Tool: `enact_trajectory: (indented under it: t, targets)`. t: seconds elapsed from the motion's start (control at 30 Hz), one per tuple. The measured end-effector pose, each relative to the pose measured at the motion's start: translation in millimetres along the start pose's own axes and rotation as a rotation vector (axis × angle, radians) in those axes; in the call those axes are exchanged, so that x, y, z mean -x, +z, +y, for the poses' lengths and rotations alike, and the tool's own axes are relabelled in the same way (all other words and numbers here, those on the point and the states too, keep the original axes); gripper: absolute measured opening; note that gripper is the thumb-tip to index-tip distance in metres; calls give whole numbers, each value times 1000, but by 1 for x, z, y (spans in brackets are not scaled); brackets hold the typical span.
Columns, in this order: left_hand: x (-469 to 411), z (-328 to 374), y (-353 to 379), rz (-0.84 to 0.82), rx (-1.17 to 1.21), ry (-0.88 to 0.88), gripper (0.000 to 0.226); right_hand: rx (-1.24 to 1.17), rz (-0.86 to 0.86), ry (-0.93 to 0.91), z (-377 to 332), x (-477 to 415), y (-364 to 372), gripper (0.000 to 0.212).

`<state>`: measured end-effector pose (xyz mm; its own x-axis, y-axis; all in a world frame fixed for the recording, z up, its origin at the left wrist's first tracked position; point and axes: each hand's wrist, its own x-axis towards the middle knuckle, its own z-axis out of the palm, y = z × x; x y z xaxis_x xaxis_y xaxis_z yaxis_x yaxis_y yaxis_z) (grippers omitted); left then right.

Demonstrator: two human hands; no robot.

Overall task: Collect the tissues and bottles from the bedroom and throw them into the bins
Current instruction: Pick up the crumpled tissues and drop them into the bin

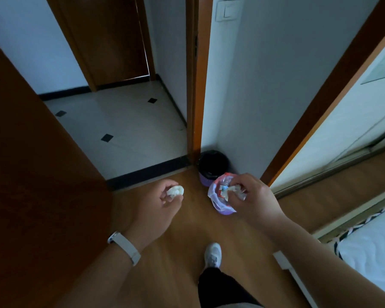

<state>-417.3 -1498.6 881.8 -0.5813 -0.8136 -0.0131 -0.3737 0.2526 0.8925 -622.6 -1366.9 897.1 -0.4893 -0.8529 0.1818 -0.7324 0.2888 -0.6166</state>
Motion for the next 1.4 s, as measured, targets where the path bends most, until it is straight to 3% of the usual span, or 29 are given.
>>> enact_trajectory:
  t: [0.2, 0.4, 0.57, 1.03, 1.4]
  targets:
    - [-110, -18, 12, -24, -78, -20, 24, -50, 12, 98, 47, -101, 42, 13]
    - [-229, -27, 28, -95, -178, -117, 25, -82, -121, 256, 101, -221, 48, 16]
    - [-326, -9, 57, -143, -181, -52, 26, -64, -148, 276, 139, -294, 47, 18]
    - [-490, -28, 87, -368, -154, 37, 21, -51, -28, 453, 163, -393, 83, 17]
    - [-643, -108, 89, -722, -200, 174, 22, 6, 71, 791, 165, -466, 159, 18]
